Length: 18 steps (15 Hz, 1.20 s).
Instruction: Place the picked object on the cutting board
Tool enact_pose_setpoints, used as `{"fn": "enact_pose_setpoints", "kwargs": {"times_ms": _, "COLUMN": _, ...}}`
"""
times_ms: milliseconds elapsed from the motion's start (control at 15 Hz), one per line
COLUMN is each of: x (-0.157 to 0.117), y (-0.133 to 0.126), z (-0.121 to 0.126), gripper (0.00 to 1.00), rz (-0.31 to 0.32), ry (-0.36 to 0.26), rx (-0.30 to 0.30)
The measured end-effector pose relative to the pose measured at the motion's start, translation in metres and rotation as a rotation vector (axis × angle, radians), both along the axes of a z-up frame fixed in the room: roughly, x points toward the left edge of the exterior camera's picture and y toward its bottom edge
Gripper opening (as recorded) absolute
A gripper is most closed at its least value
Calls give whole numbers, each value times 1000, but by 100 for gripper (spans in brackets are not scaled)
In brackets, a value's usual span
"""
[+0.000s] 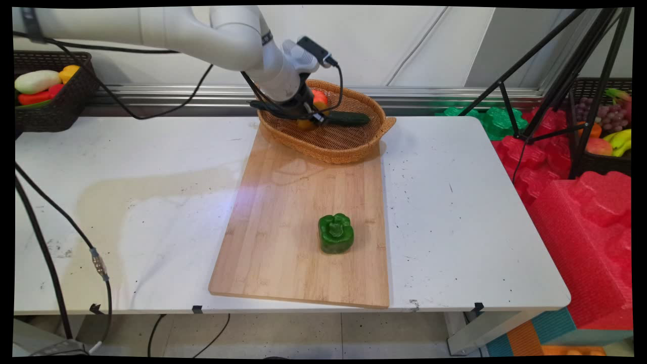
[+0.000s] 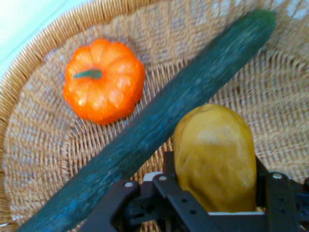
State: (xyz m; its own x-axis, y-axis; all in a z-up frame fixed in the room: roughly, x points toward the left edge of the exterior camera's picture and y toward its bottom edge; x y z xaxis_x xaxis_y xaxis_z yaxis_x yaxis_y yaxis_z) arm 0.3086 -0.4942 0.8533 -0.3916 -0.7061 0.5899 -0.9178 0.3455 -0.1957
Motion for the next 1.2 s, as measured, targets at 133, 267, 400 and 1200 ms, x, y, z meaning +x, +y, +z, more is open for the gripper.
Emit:
{"fn": "enact_pose_setpoints", "kwargs": {"times_ms": 133, "x": -4, "y": 16, "z": 20, "gripper": 0, "rz": -21, "ry": 4, "rx": -35}}
{"fn": "enact_pose_setpoints", "kwargs": {"times_ms": 267, "x": -5, "y": 36, "z": 37, "gripper": 0, "rz": -50, "ry": 4, "rx": -58}}
{"fn": "enact_pose_setpoints", "kwargs": {"times_ms": 400, "x": -4, "y": 61, "z": 49, "gripper": 0, "rz": -84, "ry": -1, "rx": -66}}
{"fn": "enact_pose_setpoints", "kwargs": {"times_ms": 1200, "x": 28, "y": 162, "z": 28, "gripper": 0, "rz": -213, "ry": -83, "rx": 34}}
